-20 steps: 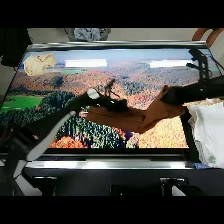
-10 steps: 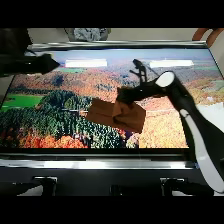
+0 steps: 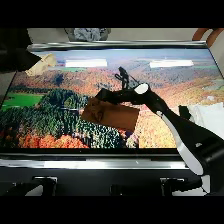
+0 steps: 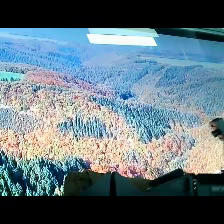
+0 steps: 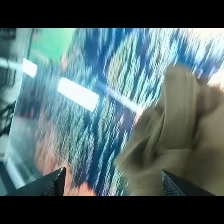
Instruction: Fold the shirts.
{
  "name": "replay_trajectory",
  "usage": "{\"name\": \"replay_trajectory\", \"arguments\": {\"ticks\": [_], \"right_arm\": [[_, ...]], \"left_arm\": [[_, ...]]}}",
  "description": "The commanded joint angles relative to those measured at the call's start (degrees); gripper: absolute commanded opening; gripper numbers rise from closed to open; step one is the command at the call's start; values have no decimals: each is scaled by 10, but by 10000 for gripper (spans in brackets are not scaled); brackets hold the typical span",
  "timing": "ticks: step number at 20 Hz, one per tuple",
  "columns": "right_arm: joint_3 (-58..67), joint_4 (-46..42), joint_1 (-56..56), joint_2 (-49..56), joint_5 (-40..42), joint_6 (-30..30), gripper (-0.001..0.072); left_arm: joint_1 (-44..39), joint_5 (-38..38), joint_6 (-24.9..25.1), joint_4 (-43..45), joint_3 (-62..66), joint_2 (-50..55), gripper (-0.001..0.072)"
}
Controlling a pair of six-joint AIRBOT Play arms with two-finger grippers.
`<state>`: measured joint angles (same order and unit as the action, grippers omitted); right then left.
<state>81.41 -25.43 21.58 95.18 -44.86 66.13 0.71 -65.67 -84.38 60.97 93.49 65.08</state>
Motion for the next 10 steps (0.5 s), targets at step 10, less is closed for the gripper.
{"name": "replay_trajectory", "arguments": {"ticks": [10], "right_arm": [[-250,-278,-262,-136,-228,38,706]], "left_arm": [[3,2,19,155,-50,-1,26]]}}
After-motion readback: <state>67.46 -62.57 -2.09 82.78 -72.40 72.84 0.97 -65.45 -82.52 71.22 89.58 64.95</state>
